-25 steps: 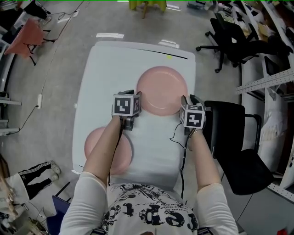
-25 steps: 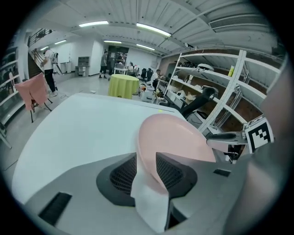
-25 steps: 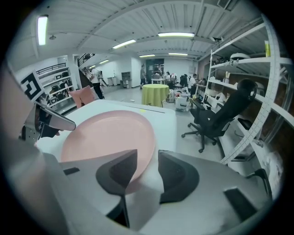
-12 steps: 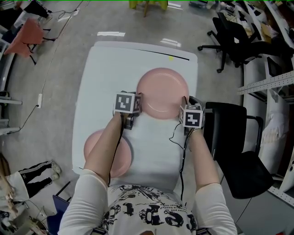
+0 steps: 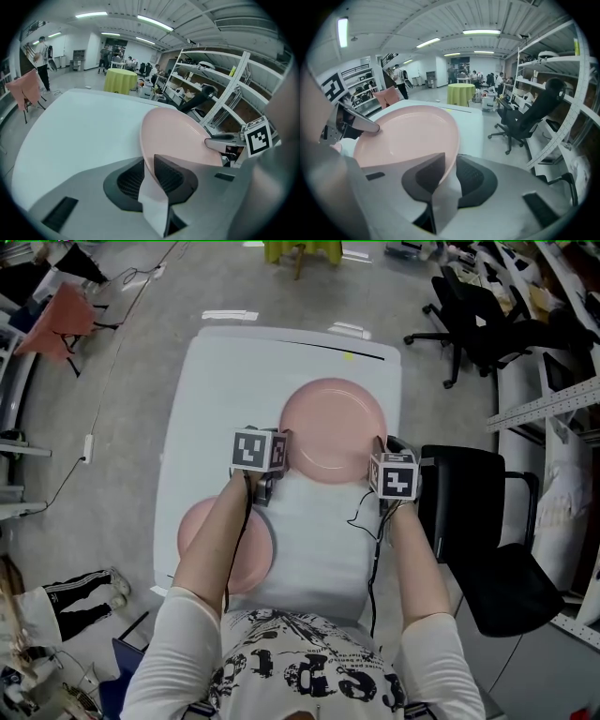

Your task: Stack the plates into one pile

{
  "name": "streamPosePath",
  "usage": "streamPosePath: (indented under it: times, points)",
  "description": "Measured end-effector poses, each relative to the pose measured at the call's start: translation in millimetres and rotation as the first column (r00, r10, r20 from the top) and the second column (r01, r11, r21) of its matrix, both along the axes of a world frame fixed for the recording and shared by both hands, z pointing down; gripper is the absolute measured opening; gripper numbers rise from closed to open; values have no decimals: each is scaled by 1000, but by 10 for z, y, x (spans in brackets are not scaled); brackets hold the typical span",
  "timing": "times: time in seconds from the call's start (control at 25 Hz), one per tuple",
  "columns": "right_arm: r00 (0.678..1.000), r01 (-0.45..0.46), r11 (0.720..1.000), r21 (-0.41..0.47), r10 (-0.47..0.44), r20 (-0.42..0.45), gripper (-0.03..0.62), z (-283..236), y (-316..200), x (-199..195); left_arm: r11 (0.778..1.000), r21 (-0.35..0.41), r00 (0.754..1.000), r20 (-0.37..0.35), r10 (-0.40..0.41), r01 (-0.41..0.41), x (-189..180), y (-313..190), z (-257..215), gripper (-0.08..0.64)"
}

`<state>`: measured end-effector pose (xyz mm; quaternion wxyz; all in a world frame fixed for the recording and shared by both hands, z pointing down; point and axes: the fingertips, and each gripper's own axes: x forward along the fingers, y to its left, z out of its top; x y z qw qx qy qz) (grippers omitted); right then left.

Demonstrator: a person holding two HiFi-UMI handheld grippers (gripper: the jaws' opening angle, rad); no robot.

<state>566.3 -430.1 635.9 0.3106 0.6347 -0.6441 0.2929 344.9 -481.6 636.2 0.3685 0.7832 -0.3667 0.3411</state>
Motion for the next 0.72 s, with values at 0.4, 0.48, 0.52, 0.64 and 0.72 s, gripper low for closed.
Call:
streamPosePath:
  times: [0.4, 0.48, 0.52, 0.64, 0.72]
  points:
    - [999, 39, 997, 63, -37, -34, 80, -529, 556, -307, 997, 76, 1000, -7, -6, 6, -329, 652, -472, 81]
    - [999, 40, 997, 60, -38, -36, 80, -567, 723, -459, 997, 77, 1000, -14, -5, 6, -481, 823, -532, 81]
    - [999, 39, 997, 60, -37, -34, 80, -586, 803, -557, 997, 79, 1000, -17, -5, 6, -578, 896, -569, 81]
    - [999, 34, 997, 75, -33, -20, 80, -687, 1014, -892, 996, 90, 1000, -24, -4, 7, -905, 1086, -701, 81]
    - [999, 32, 996, 86, -31, -18, 80, -756, 1144, -1130, 995, 98, 1000, -26, -1, 4, -1143, 1214, -781, 81]
